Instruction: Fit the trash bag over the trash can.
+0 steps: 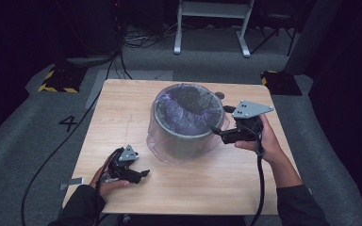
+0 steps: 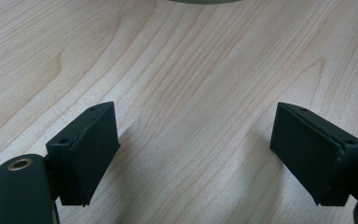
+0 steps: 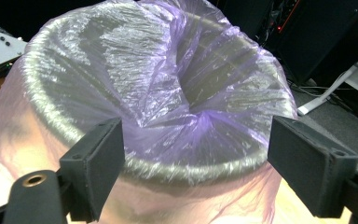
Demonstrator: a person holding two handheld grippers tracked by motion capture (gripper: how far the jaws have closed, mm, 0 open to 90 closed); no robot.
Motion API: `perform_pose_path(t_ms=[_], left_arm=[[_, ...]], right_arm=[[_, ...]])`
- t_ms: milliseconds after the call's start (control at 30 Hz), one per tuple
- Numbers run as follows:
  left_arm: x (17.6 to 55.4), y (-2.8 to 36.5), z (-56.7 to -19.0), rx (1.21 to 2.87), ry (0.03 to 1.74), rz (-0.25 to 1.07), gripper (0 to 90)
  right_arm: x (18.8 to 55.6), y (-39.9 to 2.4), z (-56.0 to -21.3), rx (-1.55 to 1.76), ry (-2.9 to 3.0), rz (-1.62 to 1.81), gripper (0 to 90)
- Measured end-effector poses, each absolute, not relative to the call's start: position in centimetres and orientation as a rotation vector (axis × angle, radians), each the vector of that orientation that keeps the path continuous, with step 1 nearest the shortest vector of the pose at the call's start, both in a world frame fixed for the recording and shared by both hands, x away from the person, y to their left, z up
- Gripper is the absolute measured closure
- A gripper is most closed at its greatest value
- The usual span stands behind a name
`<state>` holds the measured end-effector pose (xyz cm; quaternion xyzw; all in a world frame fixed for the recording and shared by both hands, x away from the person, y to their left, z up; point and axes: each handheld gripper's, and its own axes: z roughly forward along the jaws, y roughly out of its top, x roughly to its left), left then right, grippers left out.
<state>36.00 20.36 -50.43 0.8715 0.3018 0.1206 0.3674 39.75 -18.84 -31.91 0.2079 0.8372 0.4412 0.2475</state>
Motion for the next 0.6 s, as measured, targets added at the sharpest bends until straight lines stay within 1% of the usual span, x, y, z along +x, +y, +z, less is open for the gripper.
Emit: perform_pose_path(t_ms=[467, 600], left_arm=[[36.0, 20.4, -50.4, 2.239, 0.775, 0.310, 14.7], [36.0, 20.4, -50.4, 2.239, 0.775, 0.310, 14.7]], right_arm=[[38.6, -19.6, -32.6, 0.539, 2.312, 1.170, 18.0], [38.3, -19.9, -33.0, 0.552, 2.285, 1.182, 19.0]])
